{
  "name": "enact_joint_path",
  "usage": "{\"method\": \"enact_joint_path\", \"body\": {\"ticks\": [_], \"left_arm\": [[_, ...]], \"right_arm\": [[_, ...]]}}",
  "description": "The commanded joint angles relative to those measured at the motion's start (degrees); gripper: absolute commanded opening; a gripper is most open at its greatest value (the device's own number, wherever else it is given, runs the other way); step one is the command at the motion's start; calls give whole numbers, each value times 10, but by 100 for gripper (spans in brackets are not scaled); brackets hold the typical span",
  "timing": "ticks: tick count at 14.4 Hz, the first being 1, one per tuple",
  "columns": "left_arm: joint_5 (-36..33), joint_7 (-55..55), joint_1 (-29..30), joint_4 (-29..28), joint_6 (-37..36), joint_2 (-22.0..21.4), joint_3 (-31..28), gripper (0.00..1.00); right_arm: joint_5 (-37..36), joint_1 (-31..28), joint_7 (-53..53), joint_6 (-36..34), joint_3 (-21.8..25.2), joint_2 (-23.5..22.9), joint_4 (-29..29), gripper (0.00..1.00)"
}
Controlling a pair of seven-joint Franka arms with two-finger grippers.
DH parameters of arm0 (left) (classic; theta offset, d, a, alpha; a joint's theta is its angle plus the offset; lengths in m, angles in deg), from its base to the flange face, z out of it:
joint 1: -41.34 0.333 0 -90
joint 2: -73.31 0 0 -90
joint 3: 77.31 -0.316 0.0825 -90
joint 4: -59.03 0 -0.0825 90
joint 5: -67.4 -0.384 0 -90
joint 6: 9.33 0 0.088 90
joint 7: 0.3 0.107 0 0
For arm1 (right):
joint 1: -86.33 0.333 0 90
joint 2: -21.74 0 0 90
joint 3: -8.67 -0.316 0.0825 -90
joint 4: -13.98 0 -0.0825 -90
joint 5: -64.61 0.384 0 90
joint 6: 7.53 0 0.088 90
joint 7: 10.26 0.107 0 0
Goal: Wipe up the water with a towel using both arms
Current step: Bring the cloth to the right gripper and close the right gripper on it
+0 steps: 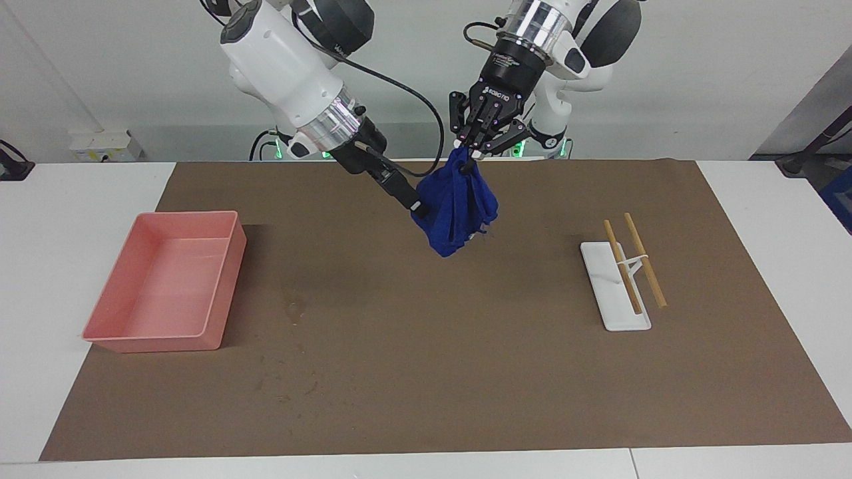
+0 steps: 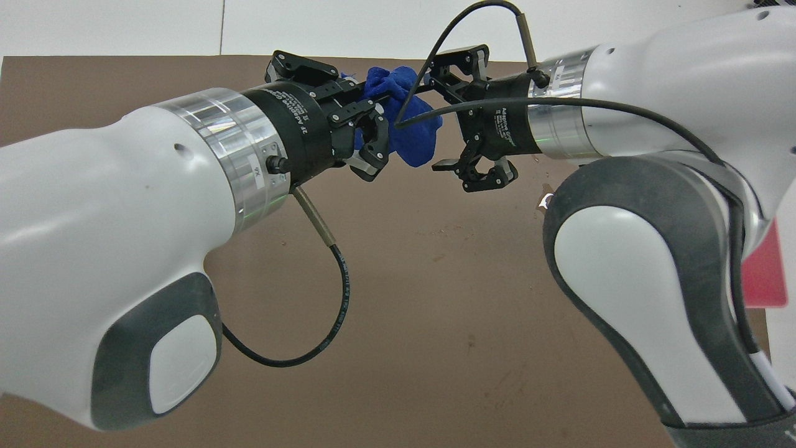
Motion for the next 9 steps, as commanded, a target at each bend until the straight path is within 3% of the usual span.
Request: {"method": "enact_joint_path", "body": {"ticks": [1, 2, 4, 6, 7, 9], "left_arm": [[5, -31, -12, -1, 16, 1, -7, 0], [5, -31, -12, -1, 16, 1, -7, 0], [5, -31, -12, -1, 16, 1, -7, 0], [4, -31, -12, -1, 16, 1, -7, 0], [4, -31, -12, -1, 16, 1, -7, 0], [3, -31, -12, -1, 16, 1, -7, 0]], "right_arm": [[37, -3, 11, 26, -4, -10, 12, 99], [38, -2, 11, 26, -4, -10, 11, 92], [38, 7, 12, 27, -4, -10, 5, 52], [37, 14, 12, 27, -4, -8, -6, 27], [35, 15, 11, 27, -4, -7, -7, 2], [27, 15, 6, 33, -4, -8, -7, 0]]}}
